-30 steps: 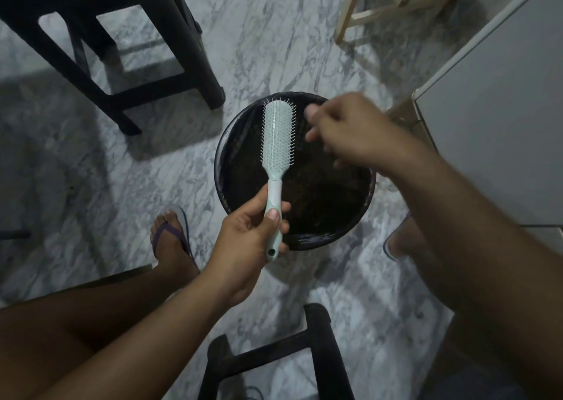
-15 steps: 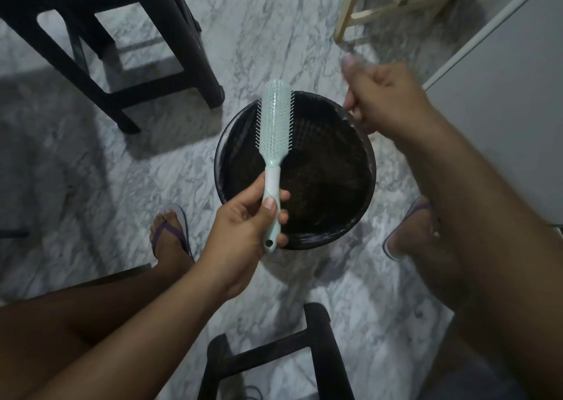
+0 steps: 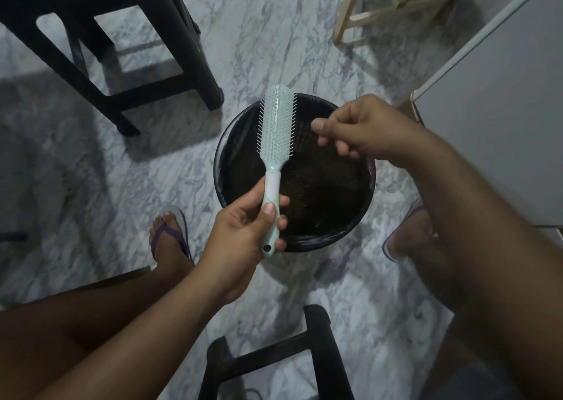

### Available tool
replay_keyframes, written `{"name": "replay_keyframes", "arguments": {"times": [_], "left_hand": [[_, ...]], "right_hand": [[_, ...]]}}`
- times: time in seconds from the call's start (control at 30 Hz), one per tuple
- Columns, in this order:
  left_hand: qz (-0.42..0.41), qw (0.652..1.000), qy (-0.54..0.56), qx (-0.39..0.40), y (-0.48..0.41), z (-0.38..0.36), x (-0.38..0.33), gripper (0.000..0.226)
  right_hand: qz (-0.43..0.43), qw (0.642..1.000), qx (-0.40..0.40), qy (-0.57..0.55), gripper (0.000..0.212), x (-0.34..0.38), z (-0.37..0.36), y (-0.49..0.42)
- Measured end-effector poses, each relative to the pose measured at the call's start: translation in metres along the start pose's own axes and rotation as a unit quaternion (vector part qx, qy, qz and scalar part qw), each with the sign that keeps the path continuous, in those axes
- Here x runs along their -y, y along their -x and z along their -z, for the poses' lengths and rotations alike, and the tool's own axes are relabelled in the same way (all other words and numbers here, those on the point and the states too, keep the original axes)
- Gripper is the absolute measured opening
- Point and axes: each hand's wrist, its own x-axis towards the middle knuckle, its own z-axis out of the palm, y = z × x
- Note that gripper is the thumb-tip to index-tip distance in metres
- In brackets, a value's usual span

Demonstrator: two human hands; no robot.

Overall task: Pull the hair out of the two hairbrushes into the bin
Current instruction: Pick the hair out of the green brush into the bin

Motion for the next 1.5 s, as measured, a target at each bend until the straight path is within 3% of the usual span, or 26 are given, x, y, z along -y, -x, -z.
{"name": "replay_keyframes", "arguments": {"times": [0.1,0.17,0.23,0.3,0.37,0.5,0.63,0.7,0.77,0.83,0.87,0.93,1.0,1.07,1.27,1.37,1.5], "left_hand": [[-0.003,1.0,-0.01,-0.01,-0.002,0.001,-0.002,0.045],[-0.003,1.0,-0.016,-0.012,-0.002,0.0,-0.001,0.045],[-0.004,1.0,-0.02,-0.012,-0.002,-0.002,0.0,0.045],[-0.004,0.999,-0.032,-0.008,-0.001,-0.002,0.001,0.046],[-0.006,0.998,-0.057,-0.007,0.0,-0.003,0.003,0.047],[-0.023,0.992,-0.119,-0.014,0.0,-0.002,0.011,0.048],[-0.01,0.995,-0.102,-0.003,0.0,0.0,0.013,0.047],[0.005,0.998,-0.065,0.009,-0.001,-0.001,0.013,0.046],[0.011,0.999,-0.046,0.016,-0.003,-0.001,0.013,0.046],[0.008,0.999,-0.043,0.019,-0.004,0.0,0.015,0.047],[0.006,0.999,-0.044,0.02,-0.004,0.0,0.016,0.047],[0.002,0.999,-0.047,0.023,-0.004,0.001,0.017,0.047],[0.0,0.998,-0.054,0.028,-0.003,0.0,0.018,0.048],[-0.001,0.998,-0.061,0.034,-0.003,0.0,0.02,0.048],[-0.008,0.998,-0.062,0.032,0.0,-0.004,0.017,0.047],[-0.002,0.998,-0.056,0.025,0.003,-0.011,0.013,0.044],[0.012,1.0,-0.023,0.005,0.015,-0.023,0.005,0.04]], "right_hand": [[0.019,0.99,-0.093,0.107,0.048,0.0,0.009,0.0],[0.069,0.983,-0.129,0.113,0.055,0.006,0.0,0.003],[0.141,0.976,-0.134,0.1,0.043,0.017,-0.017,0.009],[0.184,0.961,-0.116,0.172,0.025,0.026,-0.033,0.014],[0.182,0.946,-0.116,0.241,0.019,0.03,-0.04,0.017],[0.13,0.942,-0.129,0.281,0.027,0.032,-0.038,0.016],[0.137,0.932,-0.137,0.307,0.021,0.025,-0.041,0.01],[0.15,0.946,-0.142,0.248,0.016,0.022,-0.045,0.008],[0.139,0.96,-0.211,0.124,0.019,0.02,-0.038,0.002],[0.108,0.95,-0.288,0.056,0.023,0.019,-0.022,-0.003],[0.082,0.954,-0.288,0.035,0.025,0.018,-0.014,-0.004],[0.028,0.979,-0.201,-0.034,0.028,0.017,-0.011,-0.001],[-0.003,0.993,-0.078,-0.086,0.057,0.018,-0.019,0.006],[0.017,0.995,-0.021,-0.095,0.052,0.014,-0.027,0.007],[0.025,0.991,-0.061,-0.117,0.026,0.015,-0.017,0.001],[-0.01,0.982,-0.124,-0.145,0.038,0.019,-0.013,-0.002],[0.01,0.971,-0.168,-0.168,0.044,0.029,-0.021,0.012]]}}
